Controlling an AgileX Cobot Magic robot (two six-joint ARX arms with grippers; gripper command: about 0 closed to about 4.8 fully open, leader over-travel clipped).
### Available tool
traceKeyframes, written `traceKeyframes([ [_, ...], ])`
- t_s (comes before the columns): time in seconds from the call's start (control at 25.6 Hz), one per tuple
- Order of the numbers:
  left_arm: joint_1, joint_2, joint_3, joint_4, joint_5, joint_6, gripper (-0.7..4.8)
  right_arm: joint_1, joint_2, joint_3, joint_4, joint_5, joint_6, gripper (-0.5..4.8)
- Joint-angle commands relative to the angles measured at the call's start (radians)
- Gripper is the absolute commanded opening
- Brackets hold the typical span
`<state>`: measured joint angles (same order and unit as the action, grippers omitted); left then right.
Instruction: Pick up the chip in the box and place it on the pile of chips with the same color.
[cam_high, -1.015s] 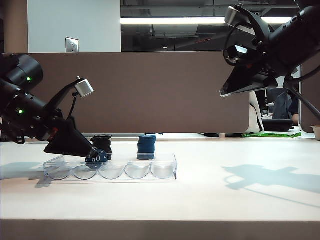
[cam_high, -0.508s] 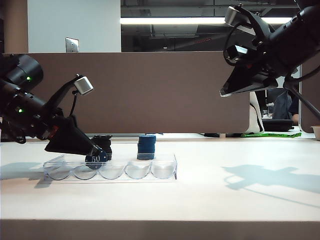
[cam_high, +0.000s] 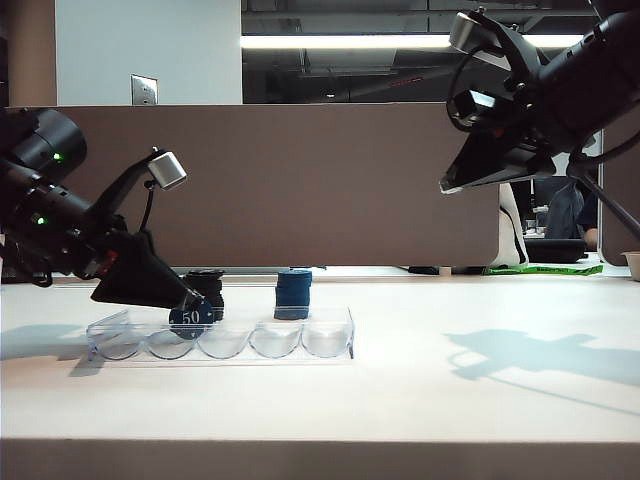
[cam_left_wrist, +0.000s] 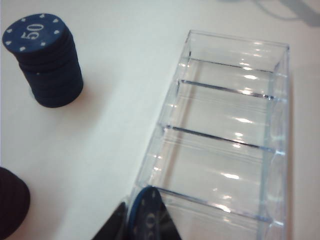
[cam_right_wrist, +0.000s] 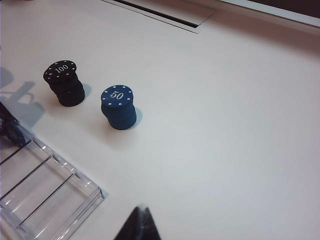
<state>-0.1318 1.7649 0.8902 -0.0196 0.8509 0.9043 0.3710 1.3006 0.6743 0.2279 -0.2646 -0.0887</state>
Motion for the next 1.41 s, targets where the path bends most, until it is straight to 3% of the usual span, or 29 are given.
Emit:
traceKeyframes([
  [0.04, 0.001, -0.002, 0.005, 0.003, 0.027, 0.000, 0.79, 0.002, -0.003, 0.005, 0.016, 0.000, -0.003, -0.05],
  [0.51, 0.001, -0.002, 0.005, 0.003, 0.028, -0.003, 0.15, 0.002, -0.003, 0.005, 0.015, 0.000, -0.003, -0.05],
  [0.78, 0.001, -0.010, 0.005, 0.002, 0.048, -0.006, 0.15, 0.002, -0.003, 0.005, 0.015, 0.000, -0.003, -0.05],
  [1.02, 0.000, -0.096, 0.006, 0.032, 0.085, -0.073, -0.05, 0.002, -0.003, 0.005, 0.016, 0.000, -0.003, -0.05],
  [1.25, 0.000, -0.171, 0.006, 0.163, 0.097, -0.282, -0.05, 0.002, -0.003, 0.005, 0.016, 0.000, -0.017, -0.05],
  [1.29, 0.000, -0.175, 0.006, 0.211, 0.097, -0.348, -0.05, 0.002, -0.003, 0.005, 0.016, 0.000, -0.017, -0.05],
  [1.37, 0.000, -0.176, 0.006, 0.395, 0.103, -0.626, -0.05, 0.002, -0.003, 0.005, 0.016, 0.000, -0.017, -0.05],
  [1.41, 0.000, -0.176, 0.006, 0.449, 0.094, -0.692, -0.05, 0.002, -0.003, 0.005, 0.016, 0.000, -0.017, -0.05],
])
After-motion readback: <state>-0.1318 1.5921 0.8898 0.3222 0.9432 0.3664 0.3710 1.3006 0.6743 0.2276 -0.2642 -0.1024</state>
